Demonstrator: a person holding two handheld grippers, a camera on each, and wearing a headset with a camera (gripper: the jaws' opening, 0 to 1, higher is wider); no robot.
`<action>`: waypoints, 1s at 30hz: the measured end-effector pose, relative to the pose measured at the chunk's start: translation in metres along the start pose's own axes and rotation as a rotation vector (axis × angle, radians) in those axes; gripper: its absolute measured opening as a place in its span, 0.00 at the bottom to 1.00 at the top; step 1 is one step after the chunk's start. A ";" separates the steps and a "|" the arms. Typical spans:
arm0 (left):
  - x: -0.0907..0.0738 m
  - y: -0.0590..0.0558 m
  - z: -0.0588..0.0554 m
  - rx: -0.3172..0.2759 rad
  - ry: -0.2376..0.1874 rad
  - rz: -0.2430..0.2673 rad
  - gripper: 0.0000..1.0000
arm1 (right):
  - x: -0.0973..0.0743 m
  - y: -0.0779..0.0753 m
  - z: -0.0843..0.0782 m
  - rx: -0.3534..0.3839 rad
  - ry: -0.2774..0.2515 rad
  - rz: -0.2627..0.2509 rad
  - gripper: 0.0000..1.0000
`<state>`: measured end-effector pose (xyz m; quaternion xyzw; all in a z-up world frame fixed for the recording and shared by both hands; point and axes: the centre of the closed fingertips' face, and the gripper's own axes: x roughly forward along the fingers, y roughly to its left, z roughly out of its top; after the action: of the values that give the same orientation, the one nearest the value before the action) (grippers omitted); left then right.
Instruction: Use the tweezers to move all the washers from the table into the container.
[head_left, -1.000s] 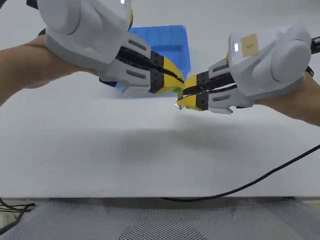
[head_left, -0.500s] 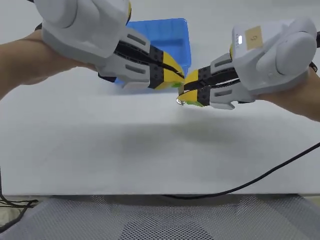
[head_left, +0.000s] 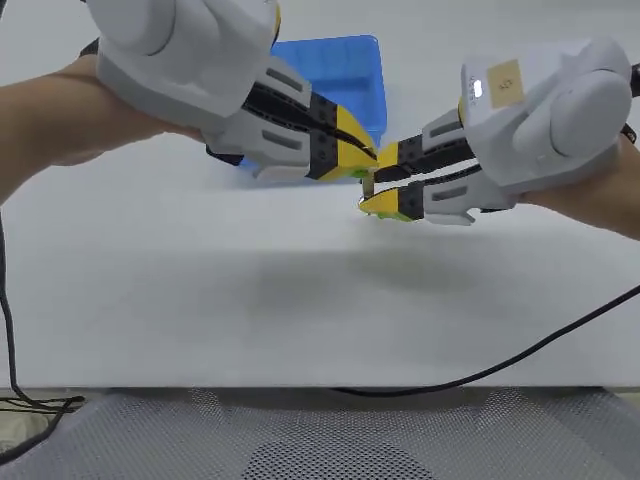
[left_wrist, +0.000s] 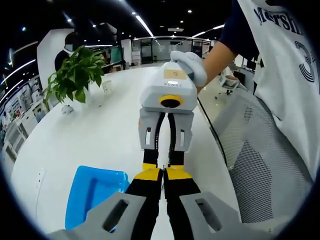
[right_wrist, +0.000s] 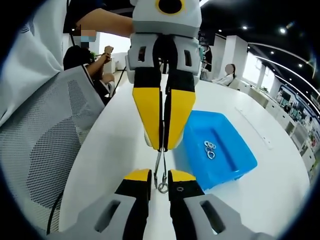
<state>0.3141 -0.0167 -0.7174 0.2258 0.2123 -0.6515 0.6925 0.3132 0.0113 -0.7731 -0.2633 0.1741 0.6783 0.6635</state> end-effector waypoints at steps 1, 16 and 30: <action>0.000 0.000 0.000 0.002 0.001 0.001 0.05 | 0.000 0.000 0.000 0.001 -0.002 -0.002 0.14; 0.002 -0.002 0.002 -0.020 0.006 -0.010 0.05 | -0.002 0.002 0.001 0.028 0.008 0.006 0.09; -0.020 -0.004 0.011 -0.027 0.026 -0.016 0.05 | -0.004 0.003 0.027 0.022 -0.011 0.023 0.09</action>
<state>0.3087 -0.0074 -0.6971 0.2232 0.2316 -0.6511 0.6874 0.3066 0.0237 -0.7500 -0.2501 0.1811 0.6854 0.6595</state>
